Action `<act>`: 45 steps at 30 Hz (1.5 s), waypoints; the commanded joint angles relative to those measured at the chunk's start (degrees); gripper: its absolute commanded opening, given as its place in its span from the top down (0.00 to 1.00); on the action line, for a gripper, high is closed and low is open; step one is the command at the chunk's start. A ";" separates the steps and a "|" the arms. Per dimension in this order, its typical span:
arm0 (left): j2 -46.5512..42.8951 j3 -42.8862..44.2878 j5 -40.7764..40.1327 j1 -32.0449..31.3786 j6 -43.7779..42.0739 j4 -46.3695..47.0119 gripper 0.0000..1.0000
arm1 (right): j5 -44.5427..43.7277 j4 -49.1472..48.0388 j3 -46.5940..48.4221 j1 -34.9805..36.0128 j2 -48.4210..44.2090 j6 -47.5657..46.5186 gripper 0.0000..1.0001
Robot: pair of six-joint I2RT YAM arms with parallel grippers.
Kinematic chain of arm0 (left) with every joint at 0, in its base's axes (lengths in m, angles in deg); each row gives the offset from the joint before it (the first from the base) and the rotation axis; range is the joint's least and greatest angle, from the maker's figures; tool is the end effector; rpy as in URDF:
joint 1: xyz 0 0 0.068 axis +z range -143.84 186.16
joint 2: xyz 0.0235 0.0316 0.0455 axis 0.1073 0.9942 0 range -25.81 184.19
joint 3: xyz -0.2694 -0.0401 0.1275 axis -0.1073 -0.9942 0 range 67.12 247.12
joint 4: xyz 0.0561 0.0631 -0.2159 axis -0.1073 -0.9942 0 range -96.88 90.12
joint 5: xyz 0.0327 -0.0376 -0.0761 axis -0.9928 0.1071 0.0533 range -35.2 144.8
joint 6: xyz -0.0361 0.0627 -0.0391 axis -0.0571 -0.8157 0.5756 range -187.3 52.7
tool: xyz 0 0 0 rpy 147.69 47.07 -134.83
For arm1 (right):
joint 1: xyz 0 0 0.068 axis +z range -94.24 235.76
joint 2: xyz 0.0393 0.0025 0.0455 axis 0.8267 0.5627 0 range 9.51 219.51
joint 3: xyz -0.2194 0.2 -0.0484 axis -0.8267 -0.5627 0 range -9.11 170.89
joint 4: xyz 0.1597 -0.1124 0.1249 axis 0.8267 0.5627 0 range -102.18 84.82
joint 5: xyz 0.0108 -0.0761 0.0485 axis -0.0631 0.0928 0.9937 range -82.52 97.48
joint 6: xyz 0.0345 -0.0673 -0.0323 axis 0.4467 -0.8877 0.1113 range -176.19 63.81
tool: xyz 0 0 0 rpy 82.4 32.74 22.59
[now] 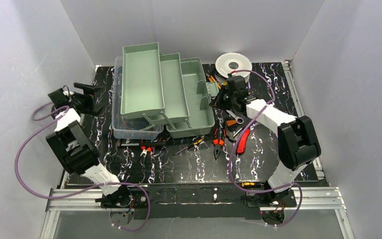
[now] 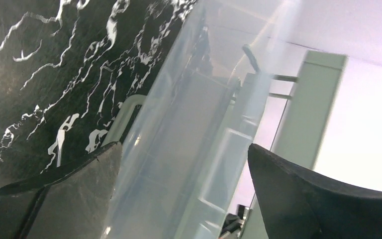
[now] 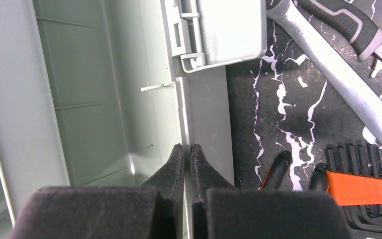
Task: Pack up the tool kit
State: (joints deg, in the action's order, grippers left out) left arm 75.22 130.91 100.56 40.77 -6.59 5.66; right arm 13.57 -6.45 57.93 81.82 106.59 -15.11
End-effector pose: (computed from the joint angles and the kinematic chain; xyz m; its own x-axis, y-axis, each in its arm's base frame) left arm 0.3480 0.1779 0.2546 -0.3035 -0.9488 -0.0879 -0.3255 0.1899 -0.9263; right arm 0.3456 0.1774 0.2645 -0.7337 0.3685 -0.5709 -0.0426 0.8136 0.5799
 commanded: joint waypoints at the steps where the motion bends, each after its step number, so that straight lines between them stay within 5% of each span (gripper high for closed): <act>1: -12.90 6.30 -9.89 -0.55 -14.24 -14.60 0.02 | 1.15 -1.64 -1.78 1.44 -1.66 3.41 0.99; 9: -18.65 9.72 -23.15 -11.89 -32.83 -29.35 0.20 | 2.03 0.19 0.69 1.45 -0.61 1.90 0.99; 13: -21.68 7.93 -24.62 -13.36 -36.05 -32.76 0.46 | 3.03 -0.09 0.84 1.45 -0.56 1.39 0.99; 20: -25.93 3.43 -31.06 -15.84 -40.68 -37.20 0.36 | 4.34 -0.38 0.99 1.45 -0.48 1.23 0.99; 23: -26.41 3.80 -33.34 -17.96 -43.39 -38.89 0.50 | 4.20 -0.36 0.78 1.43 -0.88 0.95 0.99; 29: -24.45 8.46 -41.01 -23.42 -48.12 -42.44 1.00 | 3.50 -0.39 1.40 1.45 -0.96 0.56 0.99; 45: -4.49 26.42 -35.58 -25.70 -46.71 -40.30 1.00 | 3.33 1.90 7.74 -0.31 1.32 1.06 0.99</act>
State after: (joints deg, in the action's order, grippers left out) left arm 67.90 154.16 60.38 15.61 -56.84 -38.44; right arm 13.09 -2.64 61.12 81.45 107.62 -15.87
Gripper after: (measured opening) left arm 0.066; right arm 0.042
